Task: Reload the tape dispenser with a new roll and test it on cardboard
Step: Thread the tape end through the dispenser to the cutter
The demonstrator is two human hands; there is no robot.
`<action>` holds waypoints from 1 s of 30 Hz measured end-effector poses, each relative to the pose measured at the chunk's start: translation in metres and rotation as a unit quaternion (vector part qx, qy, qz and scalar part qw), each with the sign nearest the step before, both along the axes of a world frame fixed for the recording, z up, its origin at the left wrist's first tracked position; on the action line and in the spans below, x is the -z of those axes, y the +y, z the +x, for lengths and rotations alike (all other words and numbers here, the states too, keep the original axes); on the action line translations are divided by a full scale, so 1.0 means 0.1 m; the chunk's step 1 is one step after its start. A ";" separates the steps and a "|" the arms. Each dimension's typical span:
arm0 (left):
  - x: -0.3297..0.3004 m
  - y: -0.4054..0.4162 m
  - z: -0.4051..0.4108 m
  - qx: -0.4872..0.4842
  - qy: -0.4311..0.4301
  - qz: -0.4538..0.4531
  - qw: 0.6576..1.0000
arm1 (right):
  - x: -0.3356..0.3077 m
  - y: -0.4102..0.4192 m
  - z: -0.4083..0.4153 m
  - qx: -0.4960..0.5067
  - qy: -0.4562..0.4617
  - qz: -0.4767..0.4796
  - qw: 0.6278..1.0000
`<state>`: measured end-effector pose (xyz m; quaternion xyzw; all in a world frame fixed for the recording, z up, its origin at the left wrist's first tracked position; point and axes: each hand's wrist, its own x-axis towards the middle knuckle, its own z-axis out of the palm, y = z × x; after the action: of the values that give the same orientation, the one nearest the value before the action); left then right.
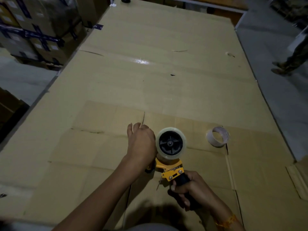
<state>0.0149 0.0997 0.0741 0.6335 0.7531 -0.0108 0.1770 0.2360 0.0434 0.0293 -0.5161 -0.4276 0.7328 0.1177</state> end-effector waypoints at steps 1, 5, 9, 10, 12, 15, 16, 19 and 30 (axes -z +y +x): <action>-0.01 -0.01 0.01 -0.003 0.000 -0.002 1.000 | -0.01 0.00 0.00 0.003 -0.007 -0.010 1.000; -0.04 -0.07 0.08 -0.004 0.015 0.000 1.000 | -0.01 -0.03 0.00 0.008 -0.029 -0.026 0.999; -0.07 -0.17 0.12 -0.010 0.019 0.002 1.000 | -0.02 -0.07 -0.06 0.020 -0.031 -0.039 0.999; -0.06 -0.20 0.15 -0.007 0.013 0.002 1.000 | -0.03 -0.08 -0.10 0.028 -0.027 -0.046 0.998; -0.03 -0.28 0.27 -0.006 -0.024 0.003 1.000 | -0.03 -0.09 -0.18 0.063 -0.014 -0.065 0.996; -0.02 -0.42 0.41 -0.021 -0.057 0.045 0.997 | -0.01 -0.08 -0.27 0.102 -0.018 -0.057 0.993; -0.04 -0.43 0.40 -0.027 -0.065 0.066 0.995 | -0.02 -0.07 -0.28 0.110 -0.019 -0.050 0.993; -0.03 -0.50 0.28 -0.031 -0.098 0.097 0.990 | -0.04 -0.05 -0.26 0.117 -0.011 -0.049 0.992; 0.28 -0.60 0.07 -0.016 -0.093 0.227 0.969 | -0.06 -0.10 -0.30 0.078 -0.010 -0.021 0.997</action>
<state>0.0222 0.0401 0.0457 0.6434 0.7261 0.2219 0.0979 0.2059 0.0336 0.0356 -0.5576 -0.3719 0.7247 0.1599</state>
